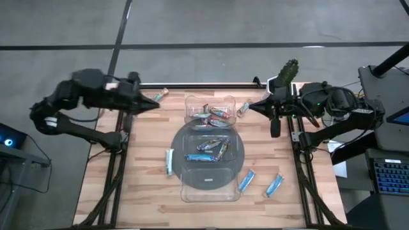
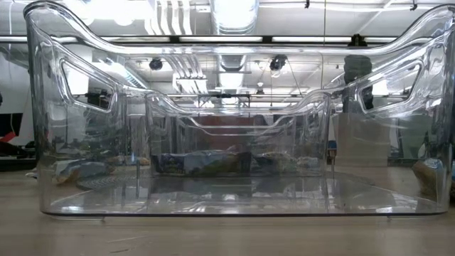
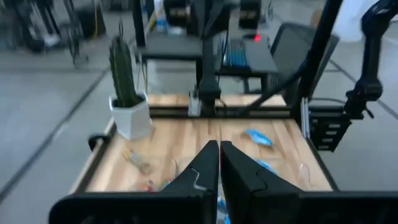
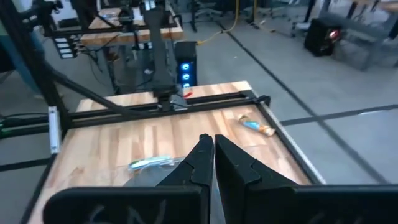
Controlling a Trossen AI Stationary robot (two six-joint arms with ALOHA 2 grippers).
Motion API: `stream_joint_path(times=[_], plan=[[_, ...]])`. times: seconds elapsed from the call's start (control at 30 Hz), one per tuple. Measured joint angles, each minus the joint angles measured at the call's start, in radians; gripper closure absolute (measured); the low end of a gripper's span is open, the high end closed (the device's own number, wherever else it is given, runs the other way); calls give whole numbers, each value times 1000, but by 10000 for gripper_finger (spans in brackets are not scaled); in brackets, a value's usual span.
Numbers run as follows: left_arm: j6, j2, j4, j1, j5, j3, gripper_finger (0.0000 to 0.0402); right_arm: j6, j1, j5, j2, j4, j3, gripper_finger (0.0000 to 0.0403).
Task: Pick and place Granola Bars by type
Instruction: Put the yellow granola bar into the bottom transparent bin
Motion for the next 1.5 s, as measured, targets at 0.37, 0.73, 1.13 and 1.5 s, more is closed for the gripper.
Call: stream_joint_path(times=[0.37,0.73,1.13,1.5], plan=[[149,-144,-29,0,-32,0,402,-230,0,6,10,72,0,394],[151,-204,-84,0,-140,1,402,62,0,-11,23,74,0,394],[130,-200,-84,0,-227,0,402,-5,0,-164,7,1,0,343],[128,-206,-85,0,-318,0,401,80,15,-191,-17,-18,0,207]])
